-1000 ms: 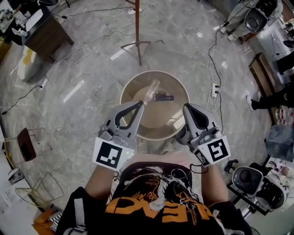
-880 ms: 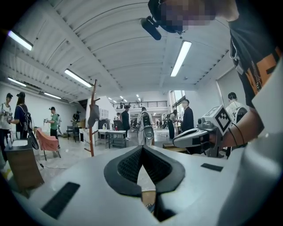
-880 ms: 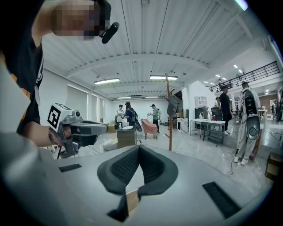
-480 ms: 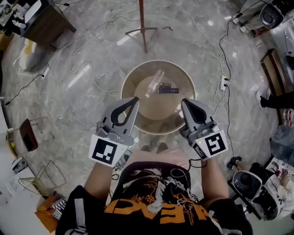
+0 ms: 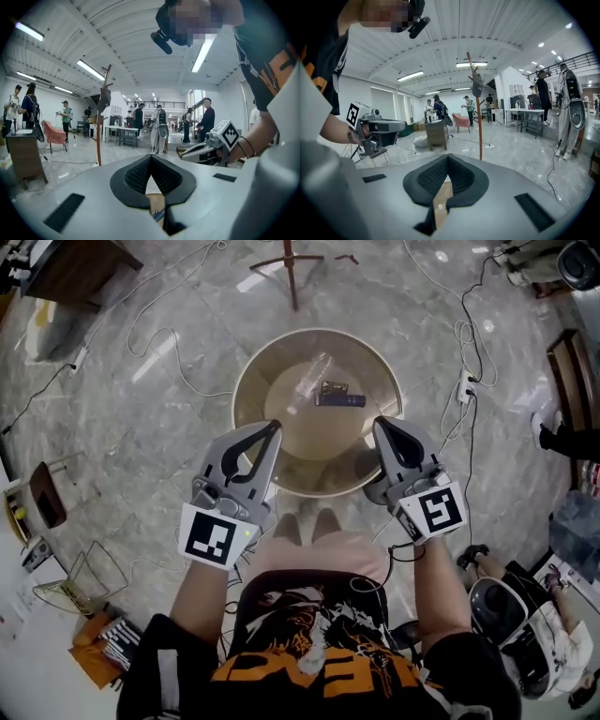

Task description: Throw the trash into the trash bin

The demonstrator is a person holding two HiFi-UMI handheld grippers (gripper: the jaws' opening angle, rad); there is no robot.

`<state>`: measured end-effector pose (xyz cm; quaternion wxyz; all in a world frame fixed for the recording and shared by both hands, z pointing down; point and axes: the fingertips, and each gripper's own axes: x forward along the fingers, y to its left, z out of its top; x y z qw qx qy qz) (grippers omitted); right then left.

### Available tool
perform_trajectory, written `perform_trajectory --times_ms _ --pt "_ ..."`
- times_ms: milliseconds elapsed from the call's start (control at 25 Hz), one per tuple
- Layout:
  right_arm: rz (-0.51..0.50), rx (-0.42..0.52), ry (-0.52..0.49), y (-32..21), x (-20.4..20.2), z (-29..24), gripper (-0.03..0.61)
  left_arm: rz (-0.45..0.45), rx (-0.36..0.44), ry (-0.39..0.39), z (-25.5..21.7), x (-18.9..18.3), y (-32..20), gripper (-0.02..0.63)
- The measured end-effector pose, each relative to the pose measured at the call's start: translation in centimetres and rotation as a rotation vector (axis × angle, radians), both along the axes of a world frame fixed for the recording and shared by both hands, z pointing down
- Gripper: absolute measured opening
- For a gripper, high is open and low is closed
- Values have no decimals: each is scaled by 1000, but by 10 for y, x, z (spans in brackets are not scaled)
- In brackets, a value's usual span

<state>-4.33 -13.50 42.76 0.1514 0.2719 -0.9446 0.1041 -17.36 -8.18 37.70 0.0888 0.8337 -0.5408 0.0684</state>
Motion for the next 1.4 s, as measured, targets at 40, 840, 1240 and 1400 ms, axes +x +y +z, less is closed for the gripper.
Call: perform_trajectory --times_ms 40,840,1240,1400 --pt "1 -8 1 -1 -1 7 14 -2 -16 9 14 1 -2 23" --pt "-547 -80 732 -8 3 368 262 77 -215 -128 178 10 9 216" --pt "-765 -73 1045 -29 19 480 267 -54 -339 -8 211 6 47 216" --pt "-824 -82 1143 -24 28 503 239 -1 -355 -55 213 12 45 213"
